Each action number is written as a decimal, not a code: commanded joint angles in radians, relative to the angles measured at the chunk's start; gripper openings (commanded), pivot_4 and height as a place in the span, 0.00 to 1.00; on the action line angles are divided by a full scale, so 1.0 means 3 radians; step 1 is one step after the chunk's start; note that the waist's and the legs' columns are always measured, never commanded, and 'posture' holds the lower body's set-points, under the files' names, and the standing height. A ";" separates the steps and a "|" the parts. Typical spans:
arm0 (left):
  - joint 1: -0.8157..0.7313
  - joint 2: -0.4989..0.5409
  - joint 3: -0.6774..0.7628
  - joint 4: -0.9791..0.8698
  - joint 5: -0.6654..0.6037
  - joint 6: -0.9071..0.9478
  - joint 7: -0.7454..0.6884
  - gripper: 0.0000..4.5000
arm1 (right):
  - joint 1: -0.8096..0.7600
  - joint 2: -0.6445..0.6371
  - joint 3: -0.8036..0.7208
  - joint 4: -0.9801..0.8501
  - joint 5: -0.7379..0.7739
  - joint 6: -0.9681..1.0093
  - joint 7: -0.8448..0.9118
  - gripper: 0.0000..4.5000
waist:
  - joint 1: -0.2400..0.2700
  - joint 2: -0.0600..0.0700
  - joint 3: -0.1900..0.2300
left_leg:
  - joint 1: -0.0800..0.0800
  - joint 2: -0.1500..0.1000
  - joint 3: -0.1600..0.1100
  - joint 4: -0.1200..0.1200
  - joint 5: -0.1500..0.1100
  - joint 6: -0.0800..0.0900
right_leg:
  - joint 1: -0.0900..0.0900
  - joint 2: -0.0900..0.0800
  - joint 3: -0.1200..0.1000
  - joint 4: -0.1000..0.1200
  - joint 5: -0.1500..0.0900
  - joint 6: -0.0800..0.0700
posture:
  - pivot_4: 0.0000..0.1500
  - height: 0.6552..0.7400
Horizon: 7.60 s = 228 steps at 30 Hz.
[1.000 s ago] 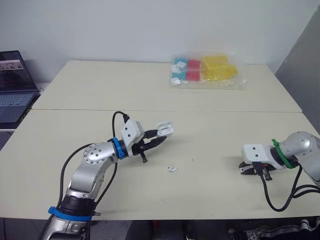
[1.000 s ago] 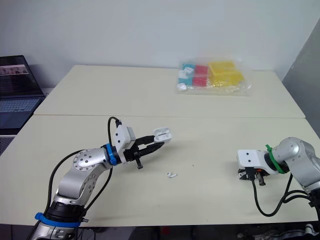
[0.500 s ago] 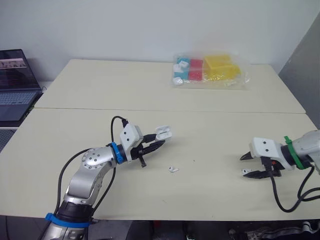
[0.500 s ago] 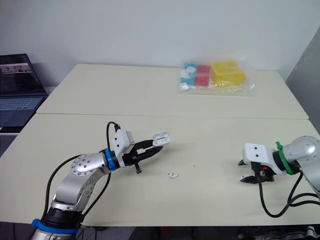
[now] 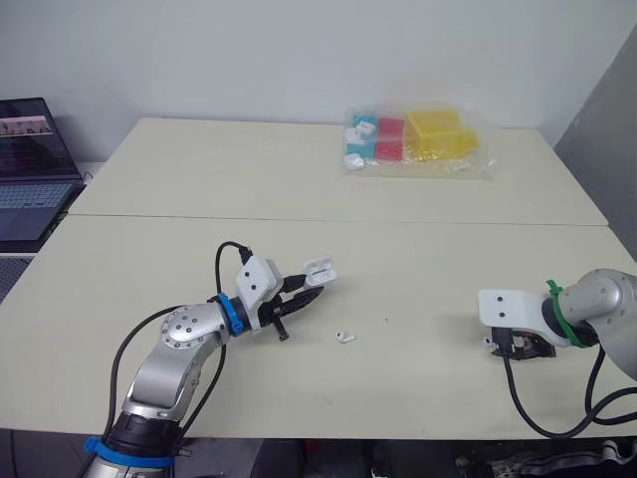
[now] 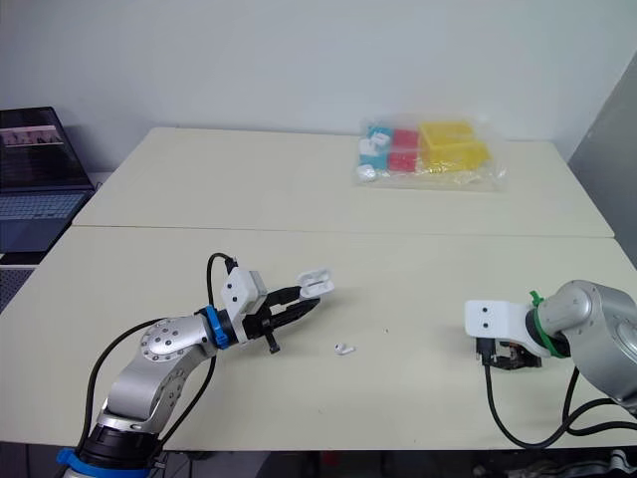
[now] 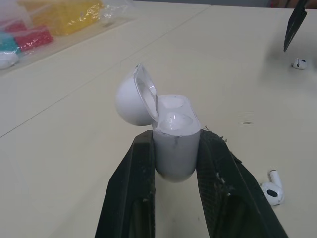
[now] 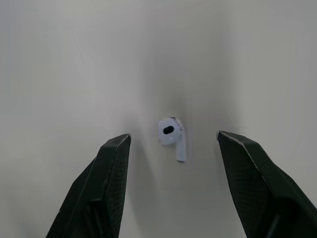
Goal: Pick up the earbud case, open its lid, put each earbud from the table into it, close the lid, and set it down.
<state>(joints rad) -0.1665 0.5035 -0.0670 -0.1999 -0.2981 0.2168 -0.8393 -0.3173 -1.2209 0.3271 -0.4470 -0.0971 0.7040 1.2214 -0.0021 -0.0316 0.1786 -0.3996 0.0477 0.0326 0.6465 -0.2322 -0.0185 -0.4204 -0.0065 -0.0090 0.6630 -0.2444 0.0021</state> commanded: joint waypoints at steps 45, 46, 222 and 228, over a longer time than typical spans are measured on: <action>-0.0415 -0.0341 0.0021 -0.0188 -0.0437 0.0287 0.0145 0.17 | -0.0642 0.2332 -0.1086 -0.0563 0.1446 -0.0029 -0.1027 0.10 | 0.0000 -0.0002 -0.0001 | -0.0001 0.0002 -0.0009 0.0002 0.0000 0.0000 | 0.0004 0.0008 0.0002 0.0005 0.0001 0.0000 | 1.00 1.00; -0.0437 -0.0355 0.0010 -0.0199 -0.0448 0.0304 0.0144 0.17 | -0.0623 0.2468 -0.1060 -0.0591 0.1445 -0.0084 -0.1155 0.10 | 0.0000 -0.0002 -0.0001 | -0.0003 0.0001 -0.0009 0.0002 0.0000 0.0000 | 0.0002 0.0007 0.0003 0.0005 0.0001 0.0000 | 1.00 1.00; -0.0103 -0.0196 0.0077 -0.0273 -0.0194 0.0076 0.0306 0.17 | -0.0152 0.0236 0.0445 -0.0242 -0.0175 0.0010 0.0100 0.70 | 0.0002 -0.0007 -0.0003 | 0.0000 -0.0002 -0.0003 0.0000 0.0000 0.0000 | 0.0003 -0.0005 -0.0003 -0.0002 -0.0003 0.0004 | 1.00 1.00; -0.0106 -0.0196 0.0074 -0.0275 -0.0192 0.0073 0.0304 0.17 | -0.0163 0.0290 0.0440 -0.0234 -0.0161 0.0058 0.0128 0.50 | 0.0000 -0.0007 -0.0003 | 0.0001 -0.0002 -0.0003 0.0000 0.0000 0.0000 | 0.0003 -0.0003 -0.0003 -0.0001 -0.0003 0.0004 | 1.00 1.00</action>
<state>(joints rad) -0.1922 0.4451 -0.0544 -0.2391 -0.3510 0.2533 -0.7523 -0.3611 -1.1377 0.4561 -0.5131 -0.1374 0.7166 1.2637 -0.0020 -0.0337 0.1777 -0.3993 0.0473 0.0317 0.6465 -0.2324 -0.0185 -0.4194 -0.0074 -0.0099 0.6626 -0.2452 0.0033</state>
